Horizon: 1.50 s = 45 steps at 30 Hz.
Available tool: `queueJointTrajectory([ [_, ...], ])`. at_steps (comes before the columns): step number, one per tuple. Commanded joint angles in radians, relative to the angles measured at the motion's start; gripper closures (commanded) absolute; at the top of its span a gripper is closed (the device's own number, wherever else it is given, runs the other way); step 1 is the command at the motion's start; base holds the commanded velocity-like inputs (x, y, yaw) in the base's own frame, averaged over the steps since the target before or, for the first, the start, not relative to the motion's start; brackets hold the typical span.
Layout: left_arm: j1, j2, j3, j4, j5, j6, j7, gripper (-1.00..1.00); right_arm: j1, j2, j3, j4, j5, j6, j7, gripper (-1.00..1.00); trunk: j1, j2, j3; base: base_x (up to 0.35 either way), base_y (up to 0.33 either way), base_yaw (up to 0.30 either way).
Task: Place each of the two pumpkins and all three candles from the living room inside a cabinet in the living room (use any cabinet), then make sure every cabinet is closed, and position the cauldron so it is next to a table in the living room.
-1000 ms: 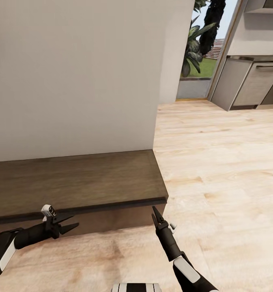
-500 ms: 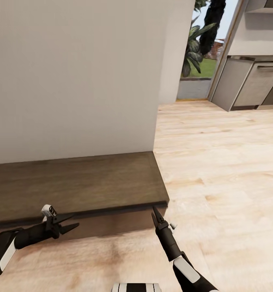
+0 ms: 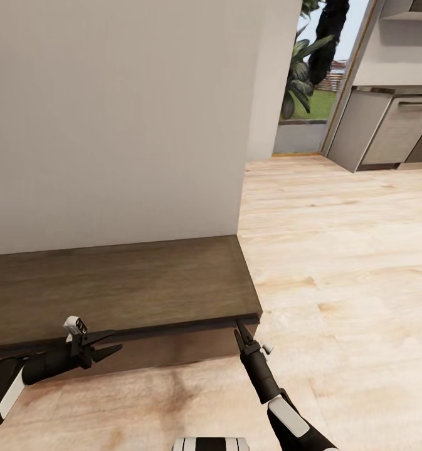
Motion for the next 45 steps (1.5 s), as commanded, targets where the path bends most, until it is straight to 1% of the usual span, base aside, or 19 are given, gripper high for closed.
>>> queueJointTrajectory([
  [1,0.000,0.000,0.000,0.000,0.000,0.011,-0.004,-1.00,-0.001,-0.001,0.008,0.001,-0.010,-0.006,0.003,-1.00,0.000,0.000,-0.001,0.000,0.000,0.000],
  [8,0.000,0.000,0.000,0.000,0.000,0.011,-0.004,-1.00,-0.001,-0.001,0.008,0.001,-0.010,-0.006,0.003,-1.00,0.000,0.000,-0.001,0.000,0.000,0.000],
  [14,0.000,0.000,0.000,0.000,-0.001,0.011,-0.004,-1.00,-0.001,-0.001,0.008,0.001,-0.010,-0.006,0.003,-1.00,0.003,-0.002,-0.024,0.000,0.000,0.000],
  [16,0.000,0.000,0.000,0.000,-0.001,0.011,-0.004,-1.00,-0.001,-0.001,0.008,0.001,-0.010,-0.006,0.003,-1.00,0.003,-0.002,-0.024,0.000,0.000,0.000],
  [22,0.000,0.000,0.000,0.000,-0.001,0.011,-0.004,-1.00,-0.001,-0.001,0.008,0.001,-0.010,-0.006,0.003,-1.00,0.005,-0.003,-0.047,0.000,0.000,0.000],
  [45,0.000,0.000,0.000,0.000,-0.001,0.011,-0.004,-1.00,-0.001,-0.001,0.008,0.001,-0.008,-0.006,0.003,-1.00,0.005,-0.003,-0.047,0.020,0.000,0.000],
])
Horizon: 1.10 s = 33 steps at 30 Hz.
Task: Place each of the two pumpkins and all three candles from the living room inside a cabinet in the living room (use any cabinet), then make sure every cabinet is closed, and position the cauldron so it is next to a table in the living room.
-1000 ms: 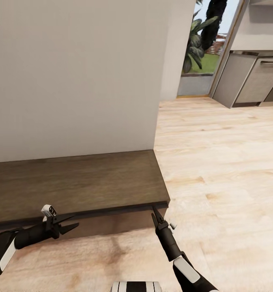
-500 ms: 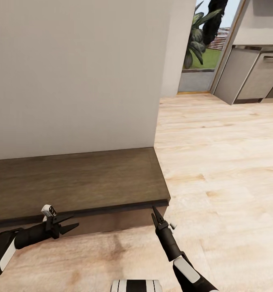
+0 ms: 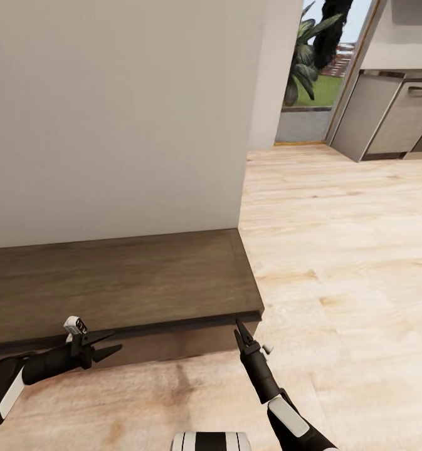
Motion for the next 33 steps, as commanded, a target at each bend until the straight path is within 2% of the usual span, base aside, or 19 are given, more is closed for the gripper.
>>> queueJointTrajectory([
  [1,0.000,0.000,0.000,0.000,0.000,0.011,-0.004,-1.00,-0.001,-0.001,0.008,0.001,-0.010,-0.006,0.003,-1.00,0.000,0.000,-0.001,0.006,0.000,0.000],
  [26,0.000,0.000,0.000,0.000,0.001,0.011,-0.004,-1.00,-0.001,-0.001,0.008,0.001,-0.011,-0.007,0.001,-1.00,0.000,0.000,-0.001,0.028,0.000,0.000],
  [27,0.000,0.000,0.000,0.000,0.001,0.011,-0.004,-1.00,-0.001,-0.001,0.008,0.001,-0.010,-0.008,0.002,1.00,0.000,0.000,-0.001,0.000,0.000,0.000],
  [33,0.000,0.000,0.000,0.000,0.001,0.011,-0.004,-1.00,-0.001,-0.001,0.008,0.001,-0.011,-0.007,0.001,1.00,0.000,0.000,-0.001,-0.005,0.000,0.000],
])
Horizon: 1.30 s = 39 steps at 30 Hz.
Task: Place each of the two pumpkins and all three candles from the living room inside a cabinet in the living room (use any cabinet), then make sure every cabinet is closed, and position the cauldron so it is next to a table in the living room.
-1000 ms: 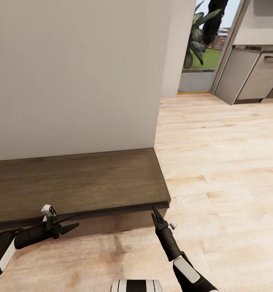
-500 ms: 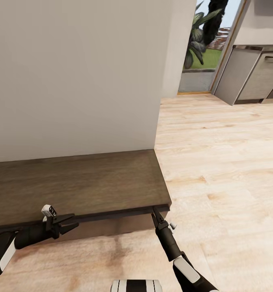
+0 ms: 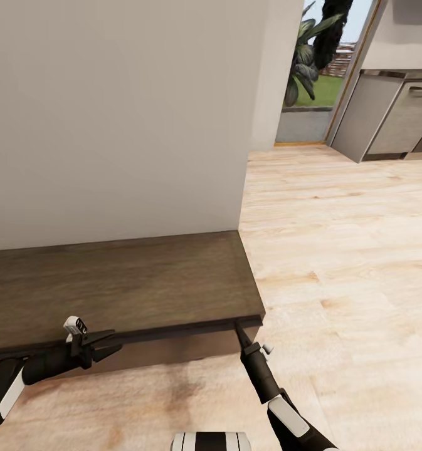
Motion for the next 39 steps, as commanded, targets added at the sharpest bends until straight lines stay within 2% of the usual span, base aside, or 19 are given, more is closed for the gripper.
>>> queueJointTrajectory([
  [1,0.000,0.000,0.000,0.000,-0.001,0.011,-0.004,-1.00,-0.001,-0.001,0.009,0.000,-0.013,-0.003,0.006,1.00,0.000,0.000,-0.001,-0.059,0.000,0.000],
  [21,0.000,0.000,0.000,0.000,0.000,0.011,-0.004,-1.00,-0.001,-0.001,0.009,0.000,-0.013,-0.003,0.006,1.00,0.000,0.000,-0.001,-0.018,0.000,0.000],
  [39,0.000,0.000,0.000,0.000,0.000,0.011,-0.004,-1.00,-0.001,-0.001,0.009,0.000,-0.013,-0.003,0.006,1.00,0.000,0.000,-0.001,-0.214,0.000,0.000],
])
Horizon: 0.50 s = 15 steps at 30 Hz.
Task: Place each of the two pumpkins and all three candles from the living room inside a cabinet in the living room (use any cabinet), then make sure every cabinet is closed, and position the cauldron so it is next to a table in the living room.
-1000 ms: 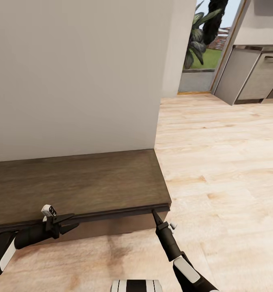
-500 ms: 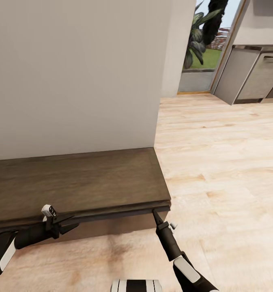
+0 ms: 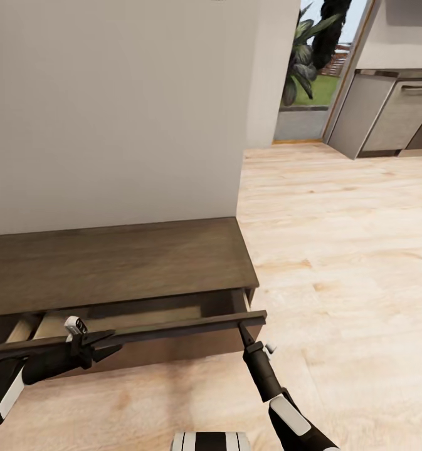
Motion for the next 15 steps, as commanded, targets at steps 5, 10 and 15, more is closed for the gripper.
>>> queueJointTrajectory([
  [5,0.000,0.000,0.000,-0.001,-0.001,0.011,-0.004,-1.00,-0.001,0.000,0.037,0.000,-0.001,-0.005,0.008,1.00,-0.001,0.000,-0.001,-0.225,0.000,0.000],
  [10,0.000,0.000,0.000,0.000,-0.001,0.011,-0.004,-1.00,-0.001,0.000,0.037,0.000,-0.001,-0.005,0.008,1.00,-0.001,0.000,-0.001,-0.223,0.000,0.000],
  [15,0.000,0.000,0.000,0.000,-0.001,0.011,-0.004,-1.00,-0.001,0.000,0.037,0.000,-0.001,-0.005,0.008,1.00,-0.001,0.000,-0.001,-0.222,0.000,0.000],
])
